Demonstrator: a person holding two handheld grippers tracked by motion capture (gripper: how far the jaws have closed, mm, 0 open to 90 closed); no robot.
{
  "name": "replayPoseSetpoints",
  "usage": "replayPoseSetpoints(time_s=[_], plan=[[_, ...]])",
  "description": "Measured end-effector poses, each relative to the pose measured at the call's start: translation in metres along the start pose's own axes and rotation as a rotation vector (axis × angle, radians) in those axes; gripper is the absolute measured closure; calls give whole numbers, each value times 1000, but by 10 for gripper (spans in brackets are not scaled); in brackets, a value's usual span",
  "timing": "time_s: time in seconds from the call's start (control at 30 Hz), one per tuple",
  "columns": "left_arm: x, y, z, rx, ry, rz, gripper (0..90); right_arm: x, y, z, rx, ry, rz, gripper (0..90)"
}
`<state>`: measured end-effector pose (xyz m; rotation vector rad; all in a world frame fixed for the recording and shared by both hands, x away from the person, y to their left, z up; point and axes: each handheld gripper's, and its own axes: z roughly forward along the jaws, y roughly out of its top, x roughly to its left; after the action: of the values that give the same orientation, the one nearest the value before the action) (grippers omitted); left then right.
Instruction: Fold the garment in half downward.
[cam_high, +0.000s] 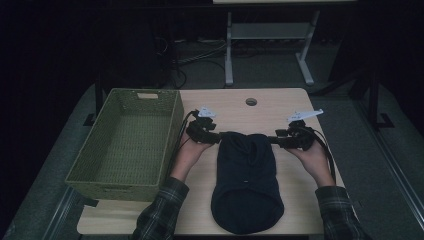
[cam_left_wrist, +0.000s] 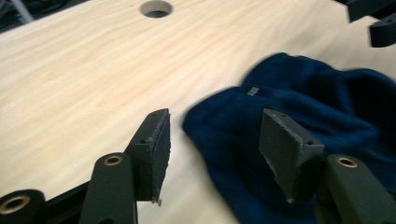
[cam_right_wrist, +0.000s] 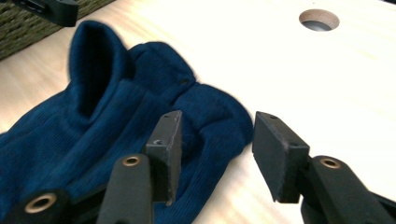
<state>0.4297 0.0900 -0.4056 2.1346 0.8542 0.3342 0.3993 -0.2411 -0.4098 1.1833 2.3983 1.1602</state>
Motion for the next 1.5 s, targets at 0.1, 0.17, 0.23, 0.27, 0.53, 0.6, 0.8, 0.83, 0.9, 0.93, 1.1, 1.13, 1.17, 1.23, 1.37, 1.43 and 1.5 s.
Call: replayPoseSetpoints(time_s=[0.1,0.17,0.23,0.27,0.53,0.6,0.8,0.83,0.9,0.93,1.1,1.13,1.17,1.23,1.37,1.43,1.5], plan=[[8,3,12,3,10,-30,433,-9,9,10,2,-8,13,527],[13,2,22,17,14,-40,433,-14,14,17,11,-21,25,532],[17,0,31,31,15,-62,432,-18,15,24,-5,-33,35,542],[20,-2,37,43,10,-74,430,-20,15,28,12,-28,47,535],[28,-15,57,62,-10,-129,408,-30,12,53,55,-27,81,530],[28,-15,58,58,-8,-120,402,-30,10,56,64,-18,87,528],[28,-11,57,47,-10,-102,388,-28,4,69,119,-21,70,524],[28,-10,57,40,-15,-100,388,-27,2,71,133,-27,64,528],[27,-8,57,42,-15,-95,388,-27,0,74,141,-25,63,540],[27,-6,59,53,-25,-87,387,-27,0,74,141,-22,67,547],[23,-4,70,81,-44,-79,394,-23,0,76,149,-28,53,588],[22,-4,71,83,-49,-79,396,-23,0,76,151,-31,51,582],[21,-4,73,92,-51,-65,403,-23,0,76,151,-33,50,570],[19,-4,76,107,-49,-52,416,-25,0,74,143,-24,64,545],[17,-5,78,126,-53,-31,444,-31,0,65,122,-14,82,542],[16,-6,80,133,-57,-32,467,-33,0,64,122,-11,88,539],[16,-6,80,136,-65,-26,497,-33,-1,65,122,-8,91,539]])
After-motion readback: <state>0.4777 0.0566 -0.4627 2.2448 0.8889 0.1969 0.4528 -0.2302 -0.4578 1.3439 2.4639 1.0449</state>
